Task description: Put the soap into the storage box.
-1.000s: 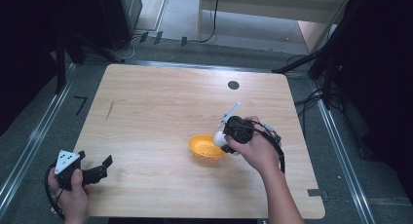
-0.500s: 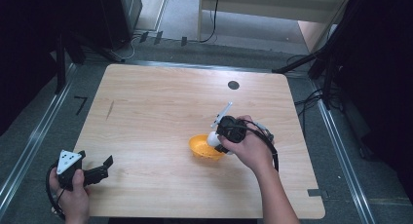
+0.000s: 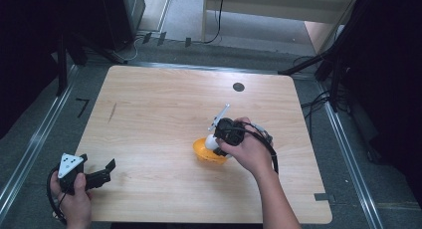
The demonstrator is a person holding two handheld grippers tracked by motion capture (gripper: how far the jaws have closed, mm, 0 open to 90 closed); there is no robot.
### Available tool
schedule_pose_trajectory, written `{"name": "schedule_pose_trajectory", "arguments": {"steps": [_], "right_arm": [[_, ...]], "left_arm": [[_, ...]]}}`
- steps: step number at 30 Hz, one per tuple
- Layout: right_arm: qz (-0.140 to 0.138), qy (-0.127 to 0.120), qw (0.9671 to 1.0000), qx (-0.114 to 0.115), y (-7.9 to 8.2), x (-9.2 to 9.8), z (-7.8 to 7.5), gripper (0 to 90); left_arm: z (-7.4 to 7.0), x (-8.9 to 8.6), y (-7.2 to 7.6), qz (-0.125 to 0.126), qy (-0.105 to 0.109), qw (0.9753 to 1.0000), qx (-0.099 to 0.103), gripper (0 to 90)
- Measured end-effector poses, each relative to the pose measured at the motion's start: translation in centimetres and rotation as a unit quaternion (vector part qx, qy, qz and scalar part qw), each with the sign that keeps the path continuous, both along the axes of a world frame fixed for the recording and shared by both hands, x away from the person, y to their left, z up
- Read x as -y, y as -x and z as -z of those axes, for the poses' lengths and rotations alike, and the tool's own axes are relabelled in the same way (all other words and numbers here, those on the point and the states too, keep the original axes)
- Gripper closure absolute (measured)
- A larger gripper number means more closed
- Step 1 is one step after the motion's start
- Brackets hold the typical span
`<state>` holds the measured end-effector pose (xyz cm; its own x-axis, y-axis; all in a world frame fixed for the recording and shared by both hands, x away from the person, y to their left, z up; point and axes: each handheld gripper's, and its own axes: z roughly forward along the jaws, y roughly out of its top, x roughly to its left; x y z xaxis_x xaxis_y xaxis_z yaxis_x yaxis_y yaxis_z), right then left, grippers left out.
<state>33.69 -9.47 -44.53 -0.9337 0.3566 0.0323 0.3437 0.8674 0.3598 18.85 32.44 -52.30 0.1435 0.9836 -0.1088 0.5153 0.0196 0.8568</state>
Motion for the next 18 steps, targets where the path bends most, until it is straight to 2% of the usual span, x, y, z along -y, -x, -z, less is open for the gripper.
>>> {"name": "schedule_pose_trajectory", "arguments": {"steps": [18], "right_arm": [[-0.015,0.010,0.9998,-0.001,-0.3,-1.5,0.7,50.9]], "left_arm": [[0.0,0.0,0.0,0.000,0.002,1.0000,0.001,0.0]]}}
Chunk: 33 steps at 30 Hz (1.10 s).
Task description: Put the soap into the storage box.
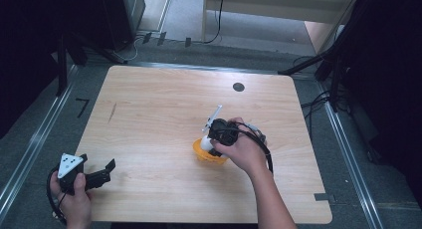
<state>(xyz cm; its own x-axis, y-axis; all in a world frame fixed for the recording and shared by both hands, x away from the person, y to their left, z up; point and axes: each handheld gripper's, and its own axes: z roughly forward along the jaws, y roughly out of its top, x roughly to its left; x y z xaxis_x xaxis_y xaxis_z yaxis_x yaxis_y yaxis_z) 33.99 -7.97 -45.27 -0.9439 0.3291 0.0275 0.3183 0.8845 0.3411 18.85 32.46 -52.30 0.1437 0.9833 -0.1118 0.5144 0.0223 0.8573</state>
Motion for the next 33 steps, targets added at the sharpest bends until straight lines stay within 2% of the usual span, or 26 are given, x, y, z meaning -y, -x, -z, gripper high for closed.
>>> {"name": "schedule_pose_trajectory", "arguments": {"steps": [14,19,28,30,33], "right_arm": [[0.000,0.007,1.0000,-0.007,-0.1,-0.1,1.3,50.8],[-0.014,0.004,0.9999,-0.006,0.0,-0.1,1.4,50.8],[-0.017,0.010,0.9998,-0.006,0.0,-0.1,1.8,50.1],[-0.023,-0.004,0.9997,-0.011,0.0,0.0,1.5,46.2],[-0.012,-0.013,0.9998,-0.007,0.1,0.3,0.9,45.1]], "left_arm": [[0.0,0.0,0.0,0.000,-0.001,1.0000,0.000,0.0],[0.0,0.0,0.0,0.000,-0.001,1.0000,0.000,0.0],[0.0,0.0,0.0,0.000,-0.001,1.0000,-0.001,0.0],[0.0,0.0,0.0,0.000,-0.001,1.0000,0.000,0.0],[0.0,0.0,0.0,0.000,-0.002,1.0000,0.000,0.0]]}}
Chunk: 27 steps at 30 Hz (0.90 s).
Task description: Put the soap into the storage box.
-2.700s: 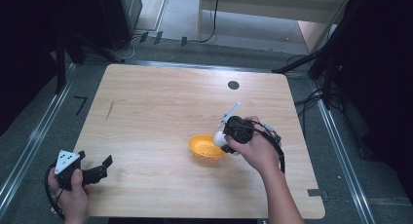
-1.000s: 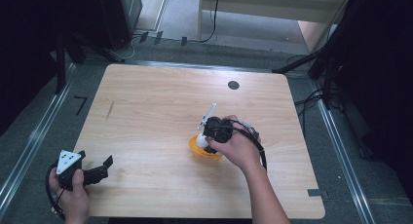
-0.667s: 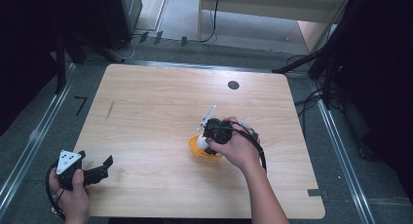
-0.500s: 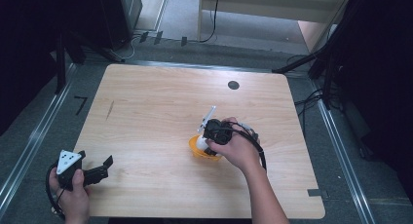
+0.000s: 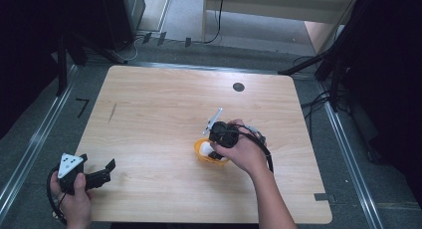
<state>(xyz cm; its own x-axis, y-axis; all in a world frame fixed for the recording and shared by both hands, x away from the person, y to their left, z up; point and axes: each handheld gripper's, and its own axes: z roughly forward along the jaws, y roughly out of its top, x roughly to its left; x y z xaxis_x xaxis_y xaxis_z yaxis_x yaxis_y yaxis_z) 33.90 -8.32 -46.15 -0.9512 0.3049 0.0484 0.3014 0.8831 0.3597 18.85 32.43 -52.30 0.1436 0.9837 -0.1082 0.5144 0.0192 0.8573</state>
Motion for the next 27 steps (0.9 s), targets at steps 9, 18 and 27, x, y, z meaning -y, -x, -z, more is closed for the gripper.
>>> {"name": "schedule_pose_trajectory", "arguments": {"steps": [9,18,27], "right_arm": [[0.016,-0.010,0.9998,0.009,0.2,1.7,-0.9,45.1],[0.033,-0.011,0.9992,0.018,0.5,3.7,-1.8,45.0],[0.046,-0.009,0.9987,0.020,0.7,5.1,-2.0,45.1]], "left_arm": [[0.0,0.0,0.0,0.001,-0.002,1.0000,0.000,0.0],[0.0,0.1,0.0,0.001,-0.002,1.0000,0.002,0.0],[0.0,0.1,0.0,0.001,-0.002,1.0000,0.002,0.0]]}}
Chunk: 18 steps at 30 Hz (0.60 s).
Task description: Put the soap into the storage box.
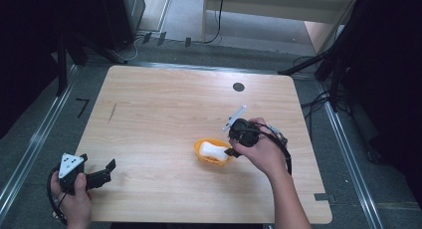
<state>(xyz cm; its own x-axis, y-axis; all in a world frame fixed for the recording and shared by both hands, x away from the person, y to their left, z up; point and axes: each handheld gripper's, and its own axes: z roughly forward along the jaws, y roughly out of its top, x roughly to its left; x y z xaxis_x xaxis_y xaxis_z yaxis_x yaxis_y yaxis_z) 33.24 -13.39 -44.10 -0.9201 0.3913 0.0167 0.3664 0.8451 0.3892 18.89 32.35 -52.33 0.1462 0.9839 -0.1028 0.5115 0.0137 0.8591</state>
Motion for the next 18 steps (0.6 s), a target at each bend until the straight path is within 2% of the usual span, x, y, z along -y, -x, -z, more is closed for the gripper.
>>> {"name": "schedule_pose_trajectory", "arguments": {"steps": [13,18], "right_arm": [[0.017,-0.001,0.9998,-0.003,0.2,2.0,0.4,45.1],[0.022,0.007,0.9997,-0.008,0.4,2.6,0.8,45.1]], "left_arm": [[0.0,0.1,0.0,-0.001,-0.002,1.0000,0.000,0.0],[0.0,0.1,0.0,-0.001,-0.002,1.0000,0.000,0.0]]}}
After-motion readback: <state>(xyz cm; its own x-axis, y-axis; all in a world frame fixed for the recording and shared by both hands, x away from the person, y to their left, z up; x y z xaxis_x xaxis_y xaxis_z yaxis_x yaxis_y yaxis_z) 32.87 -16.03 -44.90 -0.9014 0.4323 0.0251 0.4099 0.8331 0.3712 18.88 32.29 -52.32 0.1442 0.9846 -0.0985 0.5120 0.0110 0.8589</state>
